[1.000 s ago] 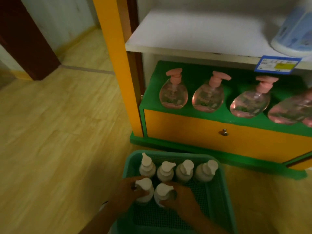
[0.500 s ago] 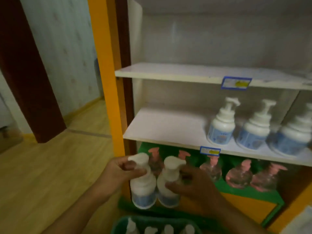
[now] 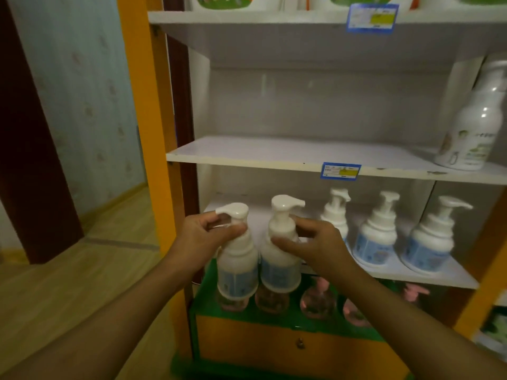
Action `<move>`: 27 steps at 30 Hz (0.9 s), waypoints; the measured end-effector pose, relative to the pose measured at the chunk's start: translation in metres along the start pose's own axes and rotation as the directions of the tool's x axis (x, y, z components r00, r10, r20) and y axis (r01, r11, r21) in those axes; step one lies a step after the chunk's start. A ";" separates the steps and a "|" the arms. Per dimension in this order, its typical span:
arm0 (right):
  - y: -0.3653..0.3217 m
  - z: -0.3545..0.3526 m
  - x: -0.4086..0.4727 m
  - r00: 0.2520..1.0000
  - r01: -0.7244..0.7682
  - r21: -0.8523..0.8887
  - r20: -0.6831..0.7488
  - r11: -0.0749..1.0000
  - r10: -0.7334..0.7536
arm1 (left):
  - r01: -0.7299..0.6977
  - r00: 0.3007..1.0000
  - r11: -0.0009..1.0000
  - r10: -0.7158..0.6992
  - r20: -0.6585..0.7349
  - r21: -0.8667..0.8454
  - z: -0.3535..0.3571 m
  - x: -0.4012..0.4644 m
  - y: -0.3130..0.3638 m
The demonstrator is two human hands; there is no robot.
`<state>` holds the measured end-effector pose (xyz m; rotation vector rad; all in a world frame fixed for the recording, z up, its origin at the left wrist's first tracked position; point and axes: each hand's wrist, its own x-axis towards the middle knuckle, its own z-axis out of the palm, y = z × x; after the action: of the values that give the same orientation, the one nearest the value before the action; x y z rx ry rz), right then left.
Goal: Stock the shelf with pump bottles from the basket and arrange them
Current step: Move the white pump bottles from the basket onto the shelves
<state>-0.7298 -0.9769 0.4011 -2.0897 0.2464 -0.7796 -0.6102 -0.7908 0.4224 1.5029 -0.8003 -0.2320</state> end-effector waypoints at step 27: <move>0.031 0.020 0.091 0.920 -0.365 -0.192 0.076 0.911 0.385 | 0.076 0.989 0.997 -0.073 -0.128 0.021 -0.041 0.005 -0.053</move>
<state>-0.6426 -1.0224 0.4083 -2.1482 0.6546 -0.4180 -0.5645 -0.7660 0.3794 1.5575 -0.6487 -0.1804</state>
